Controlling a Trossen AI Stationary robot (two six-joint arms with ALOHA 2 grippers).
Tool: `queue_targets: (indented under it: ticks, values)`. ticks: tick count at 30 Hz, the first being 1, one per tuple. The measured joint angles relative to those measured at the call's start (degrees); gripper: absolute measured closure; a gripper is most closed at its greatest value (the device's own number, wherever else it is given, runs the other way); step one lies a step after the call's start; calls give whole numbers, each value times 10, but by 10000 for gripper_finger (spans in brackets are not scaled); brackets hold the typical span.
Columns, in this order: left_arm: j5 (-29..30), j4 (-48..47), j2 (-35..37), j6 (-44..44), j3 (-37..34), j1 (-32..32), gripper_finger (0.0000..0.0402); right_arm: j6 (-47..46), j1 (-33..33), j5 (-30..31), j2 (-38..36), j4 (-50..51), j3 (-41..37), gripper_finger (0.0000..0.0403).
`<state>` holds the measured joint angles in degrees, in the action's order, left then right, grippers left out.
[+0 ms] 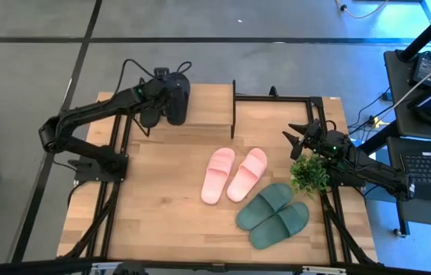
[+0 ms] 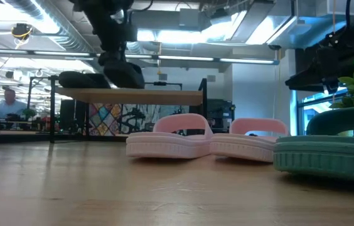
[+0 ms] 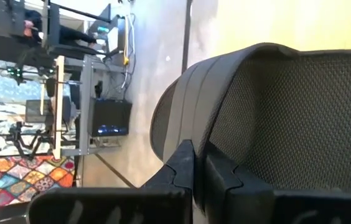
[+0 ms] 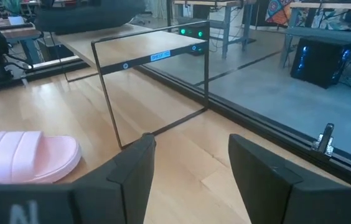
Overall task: Pick and place slides into the shelf
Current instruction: Put the black slide on the shelf
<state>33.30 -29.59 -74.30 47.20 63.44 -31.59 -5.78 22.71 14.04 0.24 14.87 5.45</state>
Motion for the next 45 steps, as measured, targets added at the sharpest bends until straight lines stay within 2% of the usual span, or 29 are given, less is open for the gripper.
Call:
queue_targets:
  ticks: [10, 14, 21, 29, 45]
  values:
    - [2, 13, 12, -4, -47, 0, 399, -6, 0, 0, 0, -1, 0, 197]
    - [32, 38, 12, -1, -75, 0, 399, -15, 0, 3, 0, -1, 0, 197]
    - [42, 48, 15, -10, -104, 0, 398, -16, 0, 5, 0, -1, 0, 197]
    - [43, 66, 14, -14, -106, 1, 356, -16, 0, 5, 0, -1, 0, 197]
    - [47, 56, 10, 9, -78, 3, 324, -17, 0, 5, 0, -1, 0, 197]
